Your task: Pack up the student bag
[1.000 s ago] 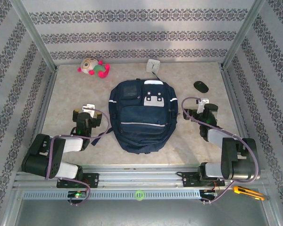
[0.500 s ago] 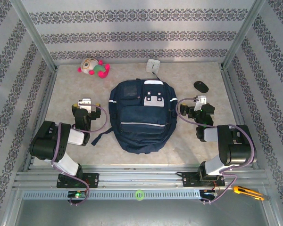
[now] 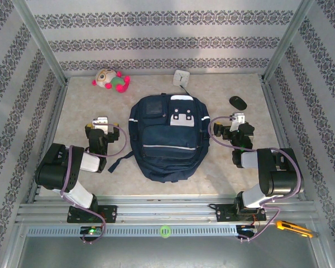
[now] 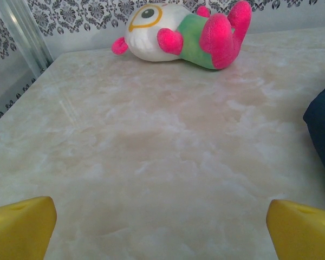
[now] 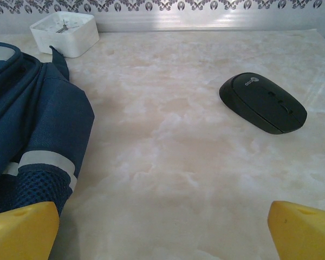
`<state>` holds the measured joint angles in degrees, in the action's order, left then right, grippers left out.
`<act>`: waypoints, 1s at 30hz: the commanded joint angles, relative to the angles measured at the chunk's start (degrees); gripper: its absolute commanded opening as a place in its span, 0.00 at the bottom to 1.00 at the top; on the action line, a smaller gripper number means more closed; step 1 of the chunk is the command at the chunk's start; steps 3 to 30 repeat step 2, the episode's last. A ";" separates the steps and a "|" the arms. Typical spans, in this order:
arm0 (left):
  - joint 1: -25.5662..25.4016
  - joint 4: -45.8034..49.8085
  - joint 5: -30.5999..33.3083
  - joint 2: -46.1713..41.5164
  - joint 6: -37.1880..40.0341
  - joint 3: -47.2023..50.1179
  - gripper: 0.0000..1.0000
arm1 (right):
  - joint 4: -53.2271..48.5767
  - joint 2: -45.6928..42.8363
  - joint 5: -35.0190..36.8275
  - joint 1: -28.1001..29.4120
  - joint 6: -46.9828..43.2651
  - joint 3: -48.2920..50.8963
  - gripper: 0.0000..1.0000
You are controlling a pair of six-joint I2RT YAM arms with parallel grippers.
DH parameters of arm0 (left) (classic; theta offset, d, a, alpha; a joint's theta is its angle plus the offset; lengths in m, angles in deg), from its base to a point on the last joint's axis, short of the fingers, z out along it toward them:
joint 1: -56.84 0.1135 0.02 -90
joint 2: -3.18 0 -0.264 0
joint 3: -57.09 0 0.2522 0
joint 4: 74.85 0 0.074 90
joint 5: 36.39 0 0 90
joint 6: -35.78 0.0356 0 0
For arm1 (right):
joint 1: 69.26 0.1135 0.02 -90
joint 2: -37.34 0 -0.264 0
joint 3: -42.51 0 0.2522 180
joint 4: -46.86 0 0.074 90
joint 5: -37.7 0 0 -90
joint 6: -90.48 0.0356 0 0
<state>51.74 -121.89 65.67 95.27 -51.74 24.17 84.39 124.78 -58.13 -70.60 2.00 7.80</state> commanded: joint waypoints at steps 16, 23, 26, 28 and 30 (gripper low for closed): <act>0.82 -0.56 0.41 -0.16 -1.23 -0.21 0.99 | 2.50 0.03 0.39 0.33 0.17 -0.67 0.98; 0.82 -0.56 0.41 -0.16 -1.23 -0.21 0.99 | 2.50 0.03 0.39 0.33 0.17 -0.67 0.98; 0.82 -0.56 0.41 -0.16 -1.23 -0.21 0.99 | 2.50 0.03 0.39 0.33 0.17 -0.67 0.98; 0.82 -0.56 0.41 -0.16 -1.23 -0.21 0.99 | 2.50 0.03 0.39 0.33 0.17 -0.67 0.98; 0.82 -0.56 0.41 -0.16 -1.23 -0.21 0.99 | 2.50 0.03 0.39 0.33 0.17 -0.67 0.98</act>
